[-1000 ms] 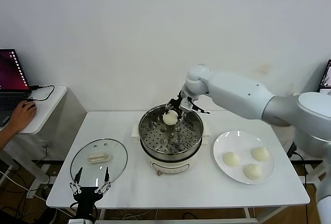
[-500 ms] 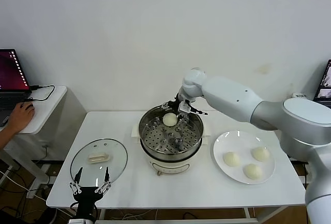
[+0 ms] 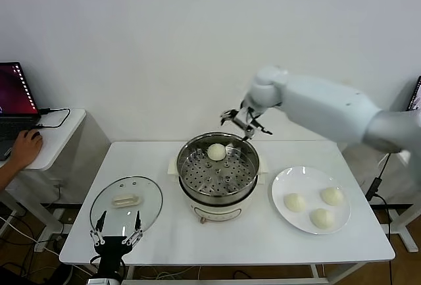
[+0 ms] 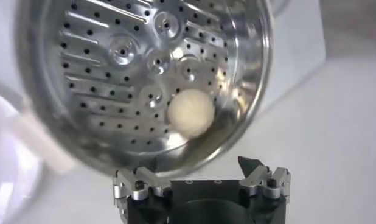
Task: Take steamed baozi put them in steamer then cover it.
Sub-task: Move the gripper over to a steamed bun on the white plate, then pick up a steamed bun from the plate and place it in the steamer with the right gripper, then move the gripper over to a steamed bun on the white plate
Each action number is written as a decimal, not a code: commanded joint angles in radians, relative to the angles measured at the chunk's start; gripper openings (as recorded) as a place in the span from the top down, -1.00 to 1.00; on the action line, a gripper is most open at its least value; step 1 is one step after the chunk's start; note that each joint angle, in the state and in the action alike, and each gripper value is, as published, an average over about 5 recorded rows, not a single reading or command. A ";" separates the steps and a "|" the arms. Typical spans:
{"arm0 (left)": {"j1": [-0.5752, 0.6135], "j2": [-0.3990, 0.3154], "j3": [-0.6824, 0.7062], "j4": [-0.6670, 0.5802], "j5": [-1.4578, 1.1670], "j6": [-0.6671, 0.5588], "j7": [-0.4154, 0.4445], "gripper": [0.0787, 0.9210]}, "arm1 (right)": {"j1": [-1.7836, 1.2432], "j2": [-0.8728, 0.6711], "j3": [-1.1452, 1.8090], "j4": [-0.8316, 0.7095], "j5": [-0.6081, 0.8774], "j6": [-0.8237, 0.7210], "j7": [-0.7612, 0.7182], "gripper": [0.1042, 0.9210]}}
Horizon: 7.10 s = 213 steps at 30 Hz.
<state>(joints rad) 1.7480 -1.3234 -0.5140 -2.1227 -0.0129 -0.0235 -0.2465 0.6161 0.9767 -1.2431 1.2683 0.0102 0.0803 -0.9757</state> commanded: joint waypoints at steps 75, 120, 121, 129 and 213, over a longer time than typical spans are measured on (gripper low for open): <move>-0.026 -0.011 0.005 0.046 0.011 0.016 0.000 -0.77 | -0.712 -0.308 0.460 0.037 -0.192 -0.257 -0.031 -0.08; -0.044 0.005 -0.008 0.022 -0.005 0.017 0.003 -0.77 | -0.101 0.258 0.014 0.057 0.534 -0.698 0.205 0.05; -0.044 0.004 -0.009 0.022 -0.006 0.017 0.003 -0.77 | -0.111 0.266 0.011 0.051 0.533 -0.702 0.208 0.05; -0.053 -0.003 -0.009 0.030 -0.008 0.016 0.003 -0.77 | -0.192 0.310 0.015 -0.009 0.508 -0.720 0.237 0.05; -0.009 -0.022 0.007 0.029 0.041 0.012 0.006 -0.77 | -0.995 -0.537 0.738 0.190 -0.254 -0.186 -0.081 -0.76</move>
<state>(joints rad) 1.7386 -1.3453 -0.5078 -2.0953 0.0268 -0.0113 -0.2403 -0.2686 0.3833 -0.5717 1.5354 -0.1896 -0.1203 -1.0792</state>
